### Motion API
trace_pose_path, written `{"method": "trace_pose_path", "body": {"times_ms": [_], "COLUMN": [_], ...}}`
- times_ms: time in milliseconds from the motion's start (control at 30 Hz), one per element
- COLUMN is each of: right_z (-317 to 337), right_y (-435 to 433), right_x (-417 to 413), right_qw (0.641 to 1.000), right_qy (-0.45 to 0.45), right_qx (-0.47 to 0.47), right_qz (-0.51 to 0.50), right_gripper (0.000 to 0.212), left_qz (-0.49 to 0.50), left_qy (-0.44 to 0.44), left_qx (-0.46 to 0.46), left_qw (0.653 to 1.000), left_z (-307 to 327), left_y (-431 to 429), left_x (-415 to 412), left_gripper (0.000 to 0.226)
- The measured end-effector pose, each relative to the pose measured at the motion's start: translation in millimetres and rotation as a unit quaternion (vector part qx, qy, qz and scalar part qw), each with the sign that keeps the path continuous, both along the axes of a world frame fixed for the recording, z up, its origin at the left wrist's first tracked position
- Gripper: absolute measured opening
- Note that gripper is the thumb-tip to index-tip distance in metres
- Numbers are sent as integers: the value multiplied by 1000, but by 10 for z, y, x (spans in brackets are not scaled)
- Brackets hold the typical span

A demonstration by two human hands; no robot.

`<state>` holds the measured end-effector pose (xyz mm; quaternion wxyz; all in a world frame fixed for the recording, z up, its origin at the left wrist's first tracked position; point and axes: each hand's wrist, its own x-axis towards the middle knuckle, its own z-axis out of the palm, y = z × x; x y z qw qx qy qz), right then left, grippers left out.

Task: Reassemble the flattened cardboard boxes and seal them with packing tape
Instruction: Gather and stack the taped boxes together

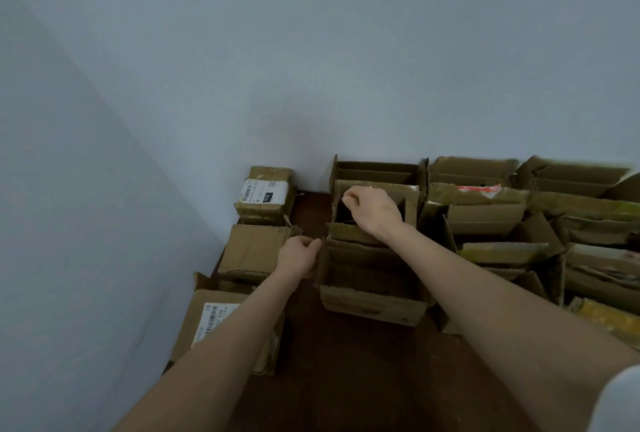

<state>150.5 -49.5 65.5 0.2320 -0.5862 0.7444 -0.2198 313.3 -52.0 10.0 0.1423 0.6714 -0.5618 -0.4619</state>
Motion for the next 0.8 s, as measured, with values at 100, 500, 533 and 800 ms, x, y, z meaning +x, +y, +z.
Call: {"method": "trace_pose_path", "body": {"times_ms": [100, 500, 533, 800], "right_z": [97, -93, -183, -666], "right_y": [-115, -1107, -1211, -1648], "right_x": [93, 924, 974, 1285], "right_qw": [999, 969, 958, 840], "right_qy": [-12, -220, -249, -459], "right_qx": [-33, 75, 98, 201], "right_qz": [-9, -81, -101, -208], "right_gripper": [31, 45, 47, 46], "left_qz": [8, 45, 45, 49], "left_qy": [-16, -86, -82, 39], "left_qx": [-57, -143, -124, 19], "left_qw": [998, 985, 988, 998], "left_z": [178, 108, 52, -332], "left_y": [-136, -1506, -1618, -2101], "left_x": [57, 946, 1005, 1176], "left_gripper": [35, 60, 66, 81]}}
